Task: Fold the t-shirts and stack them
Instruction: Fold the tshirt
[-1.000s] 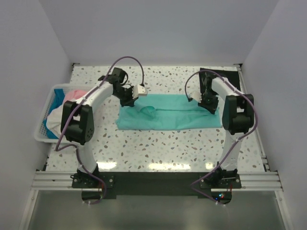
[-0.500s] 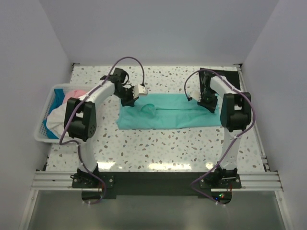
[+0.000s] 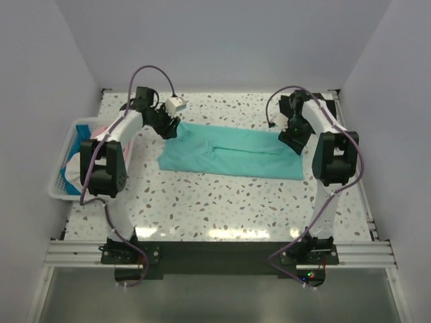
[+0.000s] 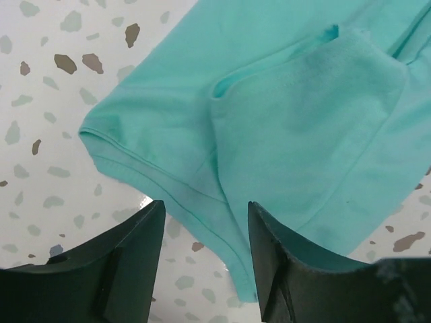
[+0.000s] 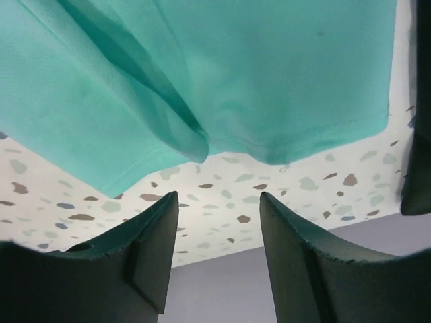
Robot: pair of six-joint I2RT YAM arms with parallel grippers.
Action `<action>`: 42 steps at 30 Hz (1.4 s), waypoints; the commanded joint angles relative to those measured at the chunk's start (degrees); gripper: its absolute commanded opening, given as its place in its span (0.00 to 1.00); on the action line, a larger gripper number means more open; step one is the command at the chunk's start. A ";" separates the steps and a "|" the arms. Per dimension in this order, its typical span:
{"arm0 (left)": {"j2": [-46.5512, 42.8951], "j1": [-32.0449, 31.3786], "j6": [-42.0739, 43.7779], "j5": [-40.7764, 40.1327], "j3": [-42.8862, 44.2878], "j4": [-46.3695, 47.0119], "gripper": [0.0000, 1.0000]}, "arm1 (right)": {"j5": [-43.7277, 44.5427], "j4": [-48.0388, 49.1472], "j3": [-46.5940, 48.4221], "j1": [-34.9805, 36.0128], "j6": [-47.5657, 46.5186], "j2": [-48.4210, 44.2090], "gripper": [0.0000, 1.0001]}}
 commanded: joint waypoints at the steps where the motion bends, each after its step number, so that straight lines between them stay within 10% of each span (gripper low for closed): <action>1: -8.09 -0.92 -4.87 3.46 -3.53 3.72 0.57 | -3.39 -4.68 1.35 -0.35 5.14 -4.28 0.55; 8: -8.73 -4.34 -5.92 1.90 -9.16 2.05 0.43 | -7.61 -5.12 -2.51 0.88 11.65 -4.81 0.36; 18: 2.78 -7.07 -21.03 -7.96 -3.28 4.43 0.43 | -1.92 6.55 -12.35 3.17 15.09 -1.47 0.33; 28: 15.59 -6.02 -15.08 -19.12 6.19 4.69 0.42 | -4.32 7.02 -32.03 16.42 14.54 -10.86 0.33; 34: 24.41 -4.18 -12.78 -9.93 34.13 0.73 0.50 | -21.40 -6.25 -22.42 22.16 18.33 -18.08 0.42; 42: 6.15 -6.63 -17.52 -5.50 17.49 5.21 0.57 | -10.55 -1.80 -12.27 15.66 18.59 -12.12 0.36</action>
